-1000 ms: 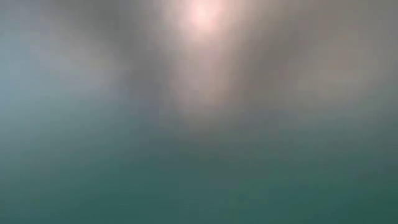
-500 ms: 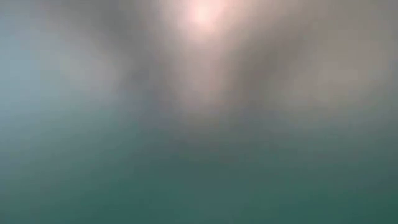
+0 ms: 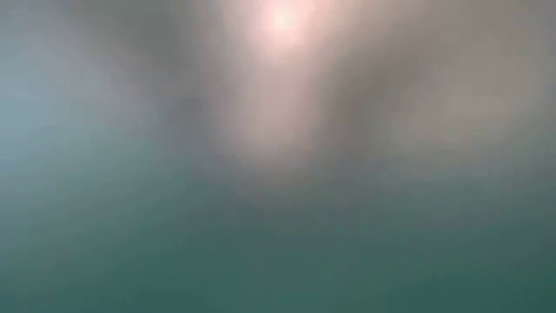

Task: Sort Maruchan noodles
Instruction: Put the yellow noodle pack into the green bin

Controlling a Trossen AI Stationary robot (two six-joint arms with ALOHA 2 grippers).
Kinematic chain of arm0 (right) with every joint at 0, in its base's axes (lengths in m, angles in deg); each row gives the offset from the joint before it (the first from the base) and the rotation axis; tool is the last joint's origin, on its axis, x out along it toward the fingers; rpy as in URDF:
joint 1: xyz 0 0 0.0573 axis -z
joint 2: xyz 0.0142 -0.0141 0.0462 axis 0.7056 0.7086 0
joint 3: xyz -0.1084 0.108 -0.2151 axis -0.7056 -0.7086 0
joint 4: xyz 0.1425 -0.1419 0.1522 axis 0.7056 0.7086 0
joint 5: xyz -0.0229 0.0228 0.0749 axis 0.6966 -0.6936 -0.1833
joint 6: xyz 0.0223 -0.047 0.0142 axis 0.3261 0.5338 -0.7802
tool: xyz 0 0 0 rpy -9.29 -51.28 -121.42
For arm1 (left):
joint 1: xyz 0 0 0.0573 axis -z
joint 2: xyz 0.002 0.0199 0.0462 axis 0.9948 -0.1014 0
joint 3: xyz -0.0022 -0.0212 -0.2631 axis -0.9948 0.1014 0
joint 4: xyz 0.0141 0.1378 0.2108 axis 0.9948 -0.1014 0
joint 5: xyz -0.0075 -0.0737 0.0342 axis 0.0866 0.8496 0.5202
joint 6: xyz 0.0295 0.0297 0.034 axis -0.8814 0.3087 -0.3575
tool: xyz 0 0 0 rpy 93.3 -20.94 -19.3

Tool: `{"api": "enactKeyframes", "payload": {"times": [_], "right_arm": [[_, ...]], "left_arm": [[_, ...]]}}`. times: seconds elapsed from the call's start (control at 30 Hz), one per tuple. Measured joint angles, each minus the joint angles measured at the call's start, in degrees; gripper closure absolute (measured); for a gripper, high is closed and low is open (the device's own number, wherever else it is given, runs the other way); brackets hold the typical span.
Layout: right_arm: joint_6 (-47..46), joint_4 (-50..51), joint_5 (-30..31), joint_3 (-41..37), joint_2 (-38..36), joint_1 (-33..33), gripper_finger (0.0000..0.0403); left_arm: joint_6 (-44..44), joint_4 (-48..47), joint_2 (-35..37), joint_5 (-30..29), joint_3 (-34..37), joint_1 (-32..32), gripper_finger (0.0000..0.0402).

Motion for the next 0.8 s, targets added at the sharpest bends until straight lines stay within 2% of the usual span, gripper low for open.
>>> {"api": "enactKeyframes", "payload": {"times": [0.27,0.43,0.6,0.8], "right_arm": [[-0.7,-3.1,-1.2,0.0,0.0,1.0,0.0211],[-1.7,-5.5,-4.8,0.0,0.0,1.7,0.0211],[-1.1,-6.8,-5.9,0.0,0.0,1.7,0.0211],[-0.6,-7.0,4.8,0.0,0.0,1.8,0.0211]], "left_arm": [[0.6,-2.2,-2.4,-0.1,0.3,0.0,0.0300],[0.8,-2.6,-2.5,-4.0,0.5,-0.6,0.0308],[0.7,-2.2,-3.6,-4.7,0.5,-2.0,0.0314],[0.8,-1.4,-5.7,-4.8,0.4,-3.0,0.0318]]}}
